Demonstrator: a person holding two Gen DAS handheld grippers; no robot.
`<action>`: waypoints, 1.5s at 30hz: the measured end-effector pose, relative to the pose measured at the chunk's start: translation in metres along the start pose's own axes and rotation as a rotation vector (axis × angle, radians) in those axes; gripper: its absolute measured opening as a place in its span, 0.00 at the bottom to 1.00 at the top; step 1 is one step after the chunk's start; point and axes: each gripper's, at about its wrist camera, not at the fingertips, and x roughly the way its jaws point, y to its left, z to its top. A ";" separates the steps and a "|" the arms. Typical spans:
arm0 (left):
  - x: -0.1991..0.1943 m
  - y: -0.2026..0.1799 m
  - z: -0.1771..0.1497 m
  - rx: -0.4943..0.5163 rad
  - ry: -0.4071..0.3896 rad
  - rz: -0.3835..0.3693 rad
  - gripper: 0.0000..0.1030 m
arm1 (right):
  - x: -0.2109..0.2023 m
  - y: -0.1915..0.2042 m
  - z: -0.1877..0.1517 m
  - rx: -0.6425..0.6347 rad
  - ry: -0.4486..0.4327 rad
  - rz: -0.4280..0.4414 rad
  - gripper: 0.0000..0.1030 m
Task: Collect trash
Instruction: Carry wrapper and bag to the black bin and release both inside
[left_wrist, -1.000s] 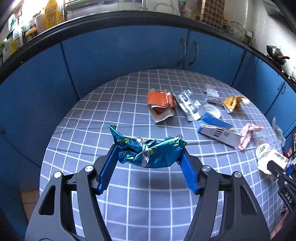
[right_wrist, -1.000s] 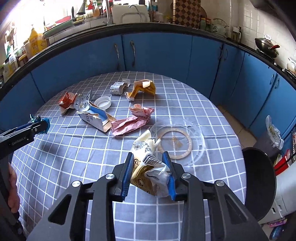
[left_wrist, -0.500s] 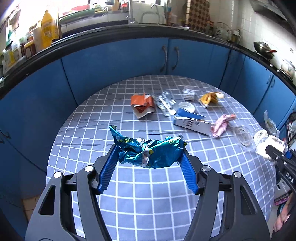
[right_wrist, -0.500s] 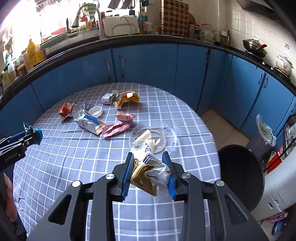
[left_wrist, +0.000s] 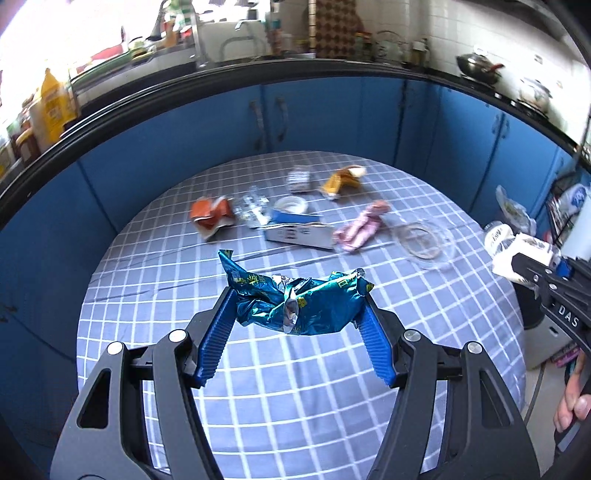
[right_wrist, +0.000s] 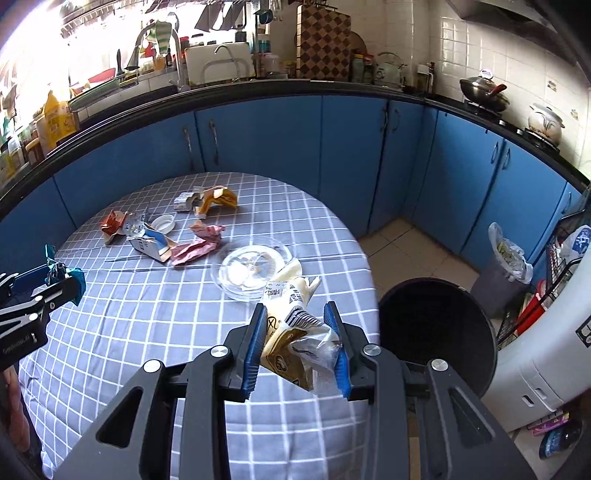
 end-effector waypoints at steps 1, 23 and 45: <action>-0.001 -0.005 0.000 0.010 -0.001 -0.004 0.63 | -0.002 -0.004 -0.001 0.001 -0.003 -0.006 0.31; 0.000 -0.122 0.013 0.228 -0.027 -0.100 0.63 | -0.014 -0.082 -0.020 0.094 -0.005 -0.077 0.31; 0.036 -0.203 0.031 0.357 0.004 -0.152 0.63 | 0.016 -0.154 -0.038 0.213 0.036 -0.106 0.31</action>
